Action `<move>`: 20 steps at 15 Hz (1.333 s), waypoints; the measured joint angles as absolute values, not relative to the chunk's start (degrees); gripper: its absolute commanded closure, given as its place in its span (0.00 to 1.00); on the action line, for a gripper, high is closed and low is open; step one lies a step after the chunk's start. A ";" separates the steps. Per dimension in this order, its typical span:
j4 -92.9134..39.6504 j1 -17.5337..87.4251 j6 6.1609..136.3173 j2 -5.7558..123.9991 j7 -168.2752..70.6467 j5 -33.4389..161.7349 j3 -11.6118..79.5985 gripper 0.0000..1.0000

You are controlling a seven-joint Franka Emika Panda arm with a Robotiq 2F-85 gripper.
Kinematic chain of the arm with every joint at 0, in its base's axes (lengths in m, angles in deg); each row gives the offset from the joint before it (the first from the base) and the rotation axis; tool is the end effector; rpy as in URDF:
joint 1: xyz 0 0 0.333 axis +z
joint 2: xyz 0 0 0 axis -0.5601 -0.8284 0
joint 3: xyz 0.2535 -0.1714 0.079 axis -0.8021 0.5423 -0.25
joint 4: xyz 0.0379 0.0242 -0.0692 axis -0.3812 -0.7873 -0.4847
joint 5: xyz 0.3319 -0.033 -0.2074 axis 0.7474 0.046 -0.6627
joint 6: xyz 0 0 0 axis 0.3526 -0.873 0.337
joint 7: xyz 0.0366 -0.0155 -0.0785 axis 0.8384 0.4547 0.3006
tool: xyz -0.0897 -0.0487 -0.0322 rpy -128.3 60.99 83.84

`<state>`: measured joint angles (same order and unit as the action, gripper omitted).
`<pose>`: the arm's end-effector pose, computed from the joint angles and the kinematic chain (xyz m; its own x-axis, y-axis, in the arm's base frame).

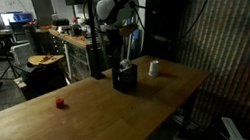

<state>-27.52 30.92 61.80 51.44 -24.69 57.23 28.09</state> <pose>0.6845 -0.0235 0.3902 0.9138 0.3994 0.0744 0.3826 -0.9076 0.1729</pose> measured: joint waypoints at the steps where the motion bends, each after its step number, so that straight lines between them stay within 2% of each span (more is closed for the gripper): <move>1: -26.97 30.91 61.81 51.28 -24.67 57.21 28.20 0.03; 6: -22.98 30.60 61.84 48.58 -24.64 57.14 29.33 0.03; 16: -17.44 29.14 61.84 41.79 -24.63 57.00 31.14 0.15; 18: -16.92 28.83 61.83 40.97 -24.63 56.99 31.24 0.22; 19: -16.76 28.74 61.83 40.67 -24.64 56.99 31.29 0.41; 20: -16.63 28.69 61.83 40.43 -24.64 56.99 31.34 0.44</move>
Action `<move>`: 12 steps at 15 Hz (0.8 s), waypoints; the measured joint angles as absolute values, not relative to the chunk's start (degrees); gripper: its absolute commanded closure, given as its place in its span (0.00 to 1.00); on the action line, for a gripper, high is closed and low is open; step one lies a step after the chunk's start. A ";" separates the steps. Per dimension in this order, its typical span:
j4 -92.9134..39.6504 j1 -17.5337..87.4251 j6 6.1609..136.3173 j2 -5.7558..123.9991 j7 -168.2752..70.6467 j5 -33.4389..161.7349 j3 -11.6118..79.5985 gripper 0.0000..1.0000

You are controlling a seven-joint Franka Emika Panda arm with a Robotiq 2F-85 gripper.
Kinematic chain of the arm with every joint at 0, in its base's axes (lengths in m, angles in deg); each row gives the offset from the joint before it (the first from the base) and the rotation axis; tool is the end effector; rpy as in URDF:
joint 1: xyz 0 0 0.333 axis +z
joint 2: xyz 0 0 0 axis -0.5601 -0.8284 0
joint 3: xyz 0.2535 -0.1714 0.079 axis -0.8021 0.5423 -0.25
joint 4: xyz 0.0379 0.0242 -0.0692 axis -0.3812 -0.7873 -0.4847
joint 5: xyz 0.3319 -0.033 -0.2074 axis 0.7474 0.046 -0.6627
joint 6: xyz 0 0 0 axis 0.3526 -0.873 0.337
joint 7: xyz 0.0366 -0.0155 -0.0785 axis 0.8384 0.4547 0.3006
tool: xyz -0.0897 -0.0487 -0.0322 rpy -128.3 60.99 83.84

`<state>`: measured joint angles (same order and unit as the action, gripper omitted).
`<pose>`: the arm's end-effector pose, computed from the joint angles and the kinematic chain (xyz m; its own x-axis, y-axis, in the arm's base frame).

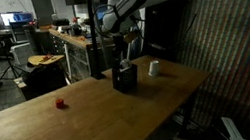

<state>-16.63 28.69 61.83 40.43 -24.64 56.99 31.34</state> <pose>0.7241 -0.0881 0.3457 0.9449 0.3217 0.0598 0.3045 -0.9314 0.1997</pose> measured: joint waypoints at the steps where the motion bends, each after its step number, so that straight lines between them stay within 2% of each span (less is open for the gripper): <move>1: -16.52 28.68 61.82 40.25 -24.64 56.99 31.37 0.53; 6: -16.36 28.68 61.81 39.97 -24.64 56.99 31.38 0.90; 7: -16.36 28.68 61.81 39.97 -24.64 56.99 31.40 0.92; 8: -16.36 28.68 61.81 39.97 -24.64 56.99 31.43 0.91; 9: -16.36 28.68 61.81 39.97 -24.64 56.99 31.46 0.86; 10: -16.36 28.68 61.81 39.97 -24.64 56.99 31.50 0.72; 12: -16.36 28.67 61.81 39.97 -24.64 56.99 31.58 0.57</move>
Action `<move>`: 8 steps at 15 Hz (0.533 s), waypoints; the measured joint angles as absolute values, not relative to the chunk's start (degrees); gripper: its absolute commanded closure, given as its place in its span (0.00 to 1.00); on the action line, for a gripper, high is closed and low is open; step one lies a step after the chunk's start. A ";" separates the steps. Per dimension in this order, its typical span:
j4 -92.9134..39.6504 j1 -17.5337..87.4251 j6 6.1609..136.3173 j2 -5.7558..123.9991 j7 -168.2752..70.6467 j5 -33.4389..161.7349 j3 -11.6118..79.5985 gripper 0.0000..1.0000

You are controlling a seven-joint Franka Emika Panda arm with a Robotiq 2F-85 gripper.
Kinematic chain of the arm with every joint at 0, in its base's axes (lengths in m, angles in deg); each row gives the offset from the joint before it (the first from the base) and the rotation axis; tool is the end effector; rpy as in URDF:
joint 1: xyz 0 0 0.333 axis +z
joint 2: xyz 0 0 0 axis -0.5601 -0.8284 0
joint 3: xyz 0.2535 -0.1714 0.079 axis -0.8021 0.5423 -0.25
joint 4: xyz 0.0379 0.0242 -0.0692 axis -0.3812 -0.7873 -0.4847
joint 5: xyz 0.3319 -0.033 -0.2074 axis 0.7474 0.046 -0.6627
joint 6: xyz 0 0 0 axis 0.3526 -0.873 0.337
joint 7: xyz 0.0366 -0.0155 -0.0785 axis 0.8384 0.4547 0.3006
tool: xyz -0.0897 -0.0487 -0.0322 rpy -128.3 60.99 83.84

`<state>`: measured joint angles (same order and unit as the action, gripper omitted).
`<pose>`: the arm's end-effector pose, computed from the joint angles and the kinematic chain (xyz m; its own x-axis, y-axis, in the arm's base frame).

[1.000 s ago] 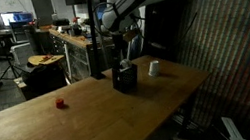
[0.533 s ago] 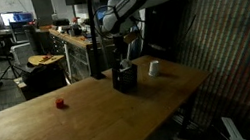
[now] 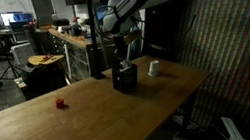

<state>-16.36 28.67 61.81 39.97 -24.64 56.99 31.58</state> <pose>0.7248 -0.0909 0.3421 0.9464 0.3183 0.0554 0.3017 -0.9321 0.2005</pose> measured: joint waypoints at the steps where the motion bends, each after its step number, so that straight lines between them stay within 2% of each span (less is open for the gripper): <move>1: -16.36 28.66 61.81 39.97 -24.64 56.98 31.63 0.50; 8: -16.37 28.28 61.79 39.97 -24.64 56.79 32.08 0.00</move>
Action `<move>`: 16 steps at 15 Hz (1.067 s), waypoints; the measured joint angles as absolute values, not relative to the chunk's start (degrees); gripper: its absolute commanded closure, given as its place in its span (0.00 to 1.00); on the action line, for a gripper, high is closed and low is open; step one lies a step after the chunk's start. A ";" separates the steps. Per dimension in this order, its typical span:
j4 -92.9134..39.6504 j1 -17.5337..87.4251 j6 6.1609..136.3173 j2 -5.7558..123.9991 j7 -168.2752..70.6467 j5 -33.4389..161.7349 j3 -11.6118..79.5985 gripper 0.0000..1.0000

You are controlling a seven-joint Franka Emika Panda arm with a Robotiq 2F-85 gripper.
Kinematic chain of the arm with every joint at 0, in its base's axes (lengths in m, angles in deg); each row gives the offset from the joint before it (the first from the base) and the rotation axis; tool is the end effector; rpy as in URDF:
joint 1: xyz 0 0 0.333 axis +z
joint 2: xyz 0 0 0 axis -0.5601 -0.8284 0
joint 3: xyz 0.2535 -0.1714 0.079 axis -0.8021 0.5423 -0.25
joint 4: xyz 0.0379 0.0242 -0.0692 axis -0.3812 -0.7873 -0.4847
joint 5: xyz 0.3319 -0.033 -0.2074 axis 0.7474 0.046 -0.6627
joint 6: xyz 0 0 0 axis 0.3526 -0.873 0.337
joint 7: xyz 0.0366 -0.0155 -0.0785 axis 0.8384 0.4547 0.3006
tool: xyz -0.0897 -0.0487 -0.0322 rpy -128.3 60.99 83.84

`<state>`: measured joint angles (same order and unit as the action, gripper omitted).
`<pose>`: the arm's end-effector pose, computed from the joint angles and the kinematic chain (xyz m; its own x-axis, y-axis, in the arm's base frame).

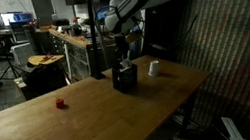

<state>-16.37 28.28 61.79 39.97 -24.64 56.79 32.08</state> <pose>0.7234 -0.1010 0.3421 0.9503 0.3070 0.0516 0.2905 -0.9341 0.2076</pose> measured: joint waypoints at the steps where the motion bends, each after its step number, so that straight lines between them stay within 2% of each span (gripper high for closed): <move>1: -16.37 28.14 61.79 39.97 -24.64 56.79 32.11 0.00; 6: -16.55 27.76 61.72 40.07 -24.69 56.79 32.13 0.00; 9: -17.32 27.76 61.57 40.62 -24.73 56.79 32.13 0.10; 10: -17.71 27.76 61.55 40.89 -24.73 56.79 32.13 0.10; 11: -18.17 27.76 61.55 41.19 -24.73 56.80 32.13 0.19; 12: -18.62 27.76 61.54 41.45 -24.74 56.80 32.13 0.34; 14: -19.28 27.76 61.55 41.85 -24.75 56.80 32.12 0.45; 16: -20.05 27.77 61.55 42.28 -24.75 56.80 32.08 0.62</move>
